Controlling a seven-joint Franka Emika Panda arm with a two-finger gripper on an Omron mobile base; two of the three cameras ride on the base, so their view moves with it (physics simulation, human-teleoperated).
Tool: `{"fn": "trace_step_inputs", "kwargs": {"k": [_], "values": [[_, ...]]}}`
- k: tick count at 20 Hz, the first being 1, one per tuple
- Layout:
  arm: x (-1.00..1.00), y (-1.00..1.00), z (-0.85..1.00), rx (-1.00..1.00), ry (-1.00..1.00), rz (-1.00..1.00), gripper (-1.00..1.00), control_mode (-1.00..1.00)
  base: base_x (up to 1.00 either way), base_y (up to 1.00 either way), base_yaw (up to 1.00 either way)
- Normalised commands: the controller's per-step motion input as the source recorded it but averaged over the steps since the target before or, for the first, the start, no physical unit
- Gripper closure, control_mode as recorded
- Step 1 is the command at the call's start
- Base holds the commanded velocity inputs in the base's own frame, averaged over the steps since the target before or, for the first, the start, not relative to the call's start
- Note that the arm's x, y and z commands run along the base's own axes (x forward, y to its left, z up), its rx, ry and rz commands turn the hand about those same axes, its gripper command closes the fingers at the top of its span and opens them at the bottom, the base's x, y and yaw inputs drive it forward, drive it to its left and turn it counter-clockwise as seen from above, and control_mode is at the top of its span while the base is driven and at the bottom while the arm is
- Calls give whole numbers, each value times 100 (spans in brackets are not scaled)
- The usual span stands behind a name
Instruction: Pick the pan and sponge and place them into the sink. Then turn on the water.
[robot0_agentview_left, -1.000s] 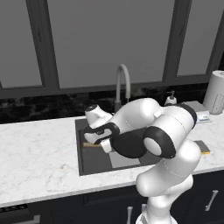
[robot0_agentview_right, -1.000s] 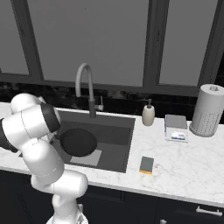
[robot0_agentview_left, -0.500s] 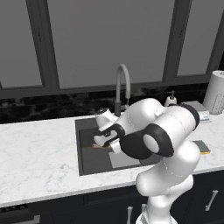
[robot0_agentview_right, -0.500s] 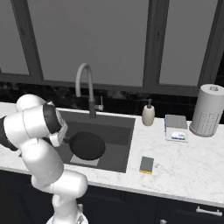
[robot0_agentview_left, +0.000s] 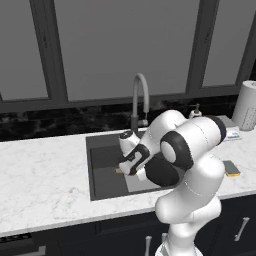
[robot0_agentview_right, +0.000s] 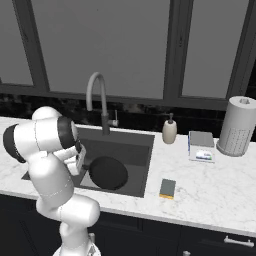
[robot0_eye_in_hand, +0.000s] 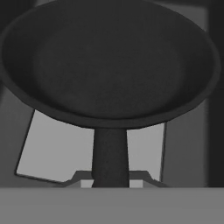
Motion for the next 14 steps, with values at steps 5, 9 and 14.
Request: {"fn": "trace_step_inputs", "kwargs": {"k": [5, 9, 14], "values": [[24, -1, -37, 0, -5, 0, 100, -100, 0, 0, 0], [24, 0, -39, 0, -4, 0, 100, -100, 0, 0, 0], [28, 0, -42, 0, -4, 0, 100, -100, 0, 0, 0]]}}
